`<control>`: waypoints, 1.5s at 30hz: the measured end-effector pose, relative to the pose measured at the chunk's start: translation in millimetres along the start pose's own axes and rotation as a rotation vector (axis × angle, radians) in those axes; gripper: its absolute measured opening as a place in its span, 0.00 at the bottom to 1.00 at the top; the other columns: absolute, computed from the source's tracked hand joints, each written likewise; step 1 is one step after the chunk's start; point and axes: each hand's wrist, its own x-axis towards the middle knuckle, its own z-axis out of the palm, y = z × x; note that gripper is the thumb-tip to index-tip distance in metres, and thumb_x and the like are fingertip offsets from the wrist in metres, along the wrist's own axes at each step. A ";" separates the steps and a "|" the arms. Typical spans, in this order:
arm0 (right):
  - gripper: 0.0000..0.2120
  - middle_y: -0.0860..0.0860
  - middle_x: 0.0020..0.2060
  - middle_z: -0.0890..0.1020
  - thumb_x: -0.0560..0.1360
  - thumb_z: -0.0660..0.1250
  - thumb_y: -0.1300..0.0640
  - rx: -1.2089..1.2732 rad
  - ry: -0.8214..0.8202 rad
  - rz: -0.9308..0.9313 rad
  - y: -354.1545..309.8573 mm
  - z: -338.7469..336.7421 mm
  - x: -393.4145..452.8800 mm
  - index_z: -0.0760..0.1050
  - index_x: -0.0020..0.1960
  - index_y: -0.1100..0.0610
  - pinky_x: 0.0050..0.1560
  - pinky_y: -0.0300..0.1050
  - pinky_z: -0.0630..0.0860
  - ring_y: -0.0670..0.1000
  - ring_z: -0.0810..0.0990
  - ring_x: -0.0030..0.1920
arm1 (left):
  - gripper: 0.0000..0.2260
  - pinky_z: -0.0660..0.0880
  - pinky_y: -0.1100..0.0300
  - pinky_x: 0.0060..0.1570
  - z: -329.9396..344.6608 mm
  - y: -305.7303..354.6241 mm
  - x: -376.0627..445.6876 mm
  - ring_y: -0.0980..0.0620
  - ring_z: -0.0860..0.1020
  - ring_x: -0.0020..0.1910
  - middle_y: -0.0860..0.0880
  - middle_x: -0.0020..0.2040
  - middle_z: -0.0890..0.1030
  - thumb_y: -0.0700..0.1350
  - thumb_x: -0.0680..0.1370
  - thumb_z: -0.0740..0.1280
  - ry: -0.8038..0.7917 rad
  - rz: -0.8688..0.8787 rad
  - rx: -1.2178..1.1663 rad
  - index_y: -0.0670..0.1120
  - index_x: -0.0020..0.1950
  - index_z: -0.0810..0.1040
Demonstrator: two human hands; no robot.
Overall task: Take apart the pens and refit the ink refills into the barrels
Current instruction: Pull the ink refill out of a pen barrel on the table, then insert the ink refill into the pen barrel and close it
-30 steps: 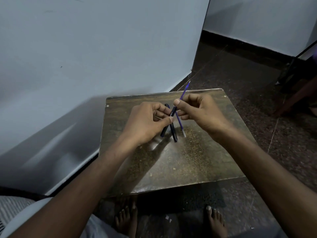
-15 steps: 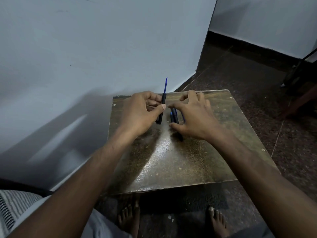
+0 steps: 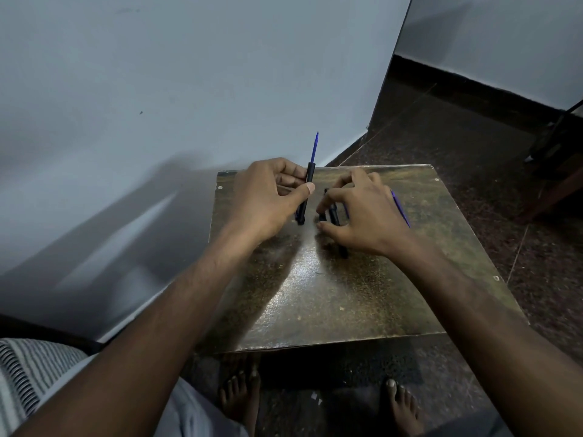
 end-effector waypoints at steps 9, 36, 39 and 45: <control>0.17 0.40 0.62 0.83 0.76 0.72 0.40 -0.128 -0.077 -0.156 -15.6 -4.3 5.6 0.82 0.63 0.42 0.58 0.54 0.65 0.55 0.73 0.67 | 0.06 0.87 0.60 0.46 -5.9 -1.7 2.3 0.60 0.88 0.42 0.57 0.44 0.89 0.49 0.78 0.80 0.032 -0.011 0.006 0.53 0.53 0.87; 0.08 0.56 0.47 0.88 0.78 0.77 0.65 1.371 0.276 0.302 34.0 -35.5 -8.2 0.84 0.57 0.65 0.58 0.45 0.86 0.53 0.88 0.52 | 0.07 0.73 0.78 0.37 20.6 -0.8 -11.6 0.71 0.82 0.39 0.60 0.40 0.86 0.50 0.77 0.80 -0.166 0.119 0.194 0.54 0.54 0.88; 0.09 0.58 0.49 0.88 0.81 0.73 0.67 1.399 0.326 0.297 32.6 -40.2 -10.5 0.84 0.60 0.66 0.55 0.44 0.87 0.54 0.89 0.52 | 0.07 0.73 0.79 0.37 23.2 -0.4 -12.3 0.70 0.83 0.42 0.61 0.41 0.86 0.50 0.77 0.80 -0.188 0.128 0.206 0.56 0.53 0.87; 0.17 0.72 0.56 0.86 0.79 0.75 0.68 1.417 0.433 0.262 27.7 -44.1 -12.1 0.77 0.66 0.63 0.55 0.48 0.87 0.59 0.89 0.53 | 0.08 0.72 0.79 0.36 26.7 0.6 -14.6 0.74 0.81 0.38 0.62 0.42 0.86 0.49 0.77 0.81 -0.224 0.133 0.206 0.57 0.53 0.86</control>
